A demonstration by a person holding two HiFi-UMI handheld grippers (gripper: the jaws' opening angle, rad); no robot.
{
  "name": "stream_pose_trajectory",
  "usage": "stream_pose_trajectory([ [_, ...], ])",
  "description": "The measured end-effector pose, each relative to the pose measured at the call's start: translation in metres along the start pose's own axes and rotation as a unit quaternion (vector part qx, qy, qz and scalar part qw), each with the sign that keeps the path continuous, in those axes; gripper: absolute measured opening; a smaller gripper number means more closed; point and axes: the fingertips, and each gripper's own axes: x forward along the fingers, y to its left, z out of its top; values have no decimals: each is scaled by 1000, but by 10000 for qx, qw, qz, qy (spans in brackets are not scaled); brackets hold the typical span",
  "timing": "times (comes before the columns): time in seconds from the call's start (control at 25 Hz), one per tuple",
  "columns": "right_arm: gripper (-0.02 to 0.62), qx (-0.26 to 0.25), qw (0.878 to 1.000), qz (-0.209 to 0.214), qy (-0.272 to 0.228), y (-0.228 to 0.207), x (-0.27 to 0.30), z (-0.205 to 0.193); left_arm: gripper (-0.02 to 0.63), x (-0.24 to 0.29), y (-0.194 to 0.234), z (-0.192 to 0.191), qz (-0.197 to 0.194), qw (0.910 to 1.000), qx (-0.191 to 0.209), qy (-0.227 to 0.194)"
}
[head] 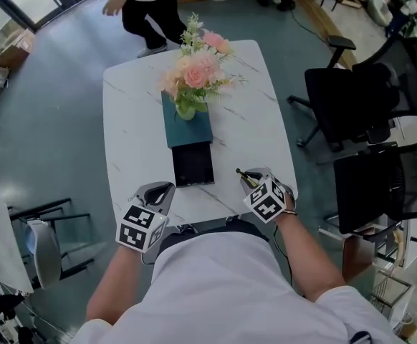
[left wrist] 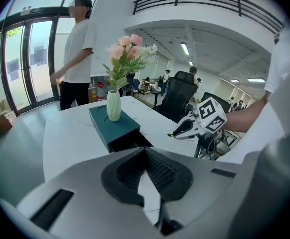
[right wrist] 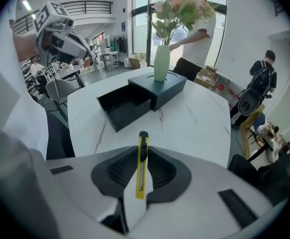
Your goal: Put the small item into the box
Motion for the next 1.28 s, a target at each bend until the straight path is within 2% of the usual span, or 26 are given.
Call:
stream_pose_trajectory([
  [0.32, 72, -873, 9959, -87, -240, 25, 6, 68, 16, -16, 33, -7, -40, 9996, -165, -207],
  [0.6, 72, -1871, 9821, -84, -206, 40, 27, 112, 16, -30, 58, -17, 81, 9987, -403, -297],
  [0.92, 72, -3209, 9471, 13, -3, 61, 65, 142, 17, -39, 70, -32, 228, 9970, -651, -350],
  [1.12, 71, -4091, 9122, 128, 214, 73, 88, 143, 16, -42, 69, -40, 281, 9959, -763, -387],
  [1.2, 72, -4292, 9024, 163, 338, 74, 97, 139, 17, -43, 67, -43, 296, 9955, -811, -396],
  [1.28, 71, -4362, 8986, 181, 444, 74, 105, 135, 16, -45, 65, -45, 319, 9950, -853, -415],
])
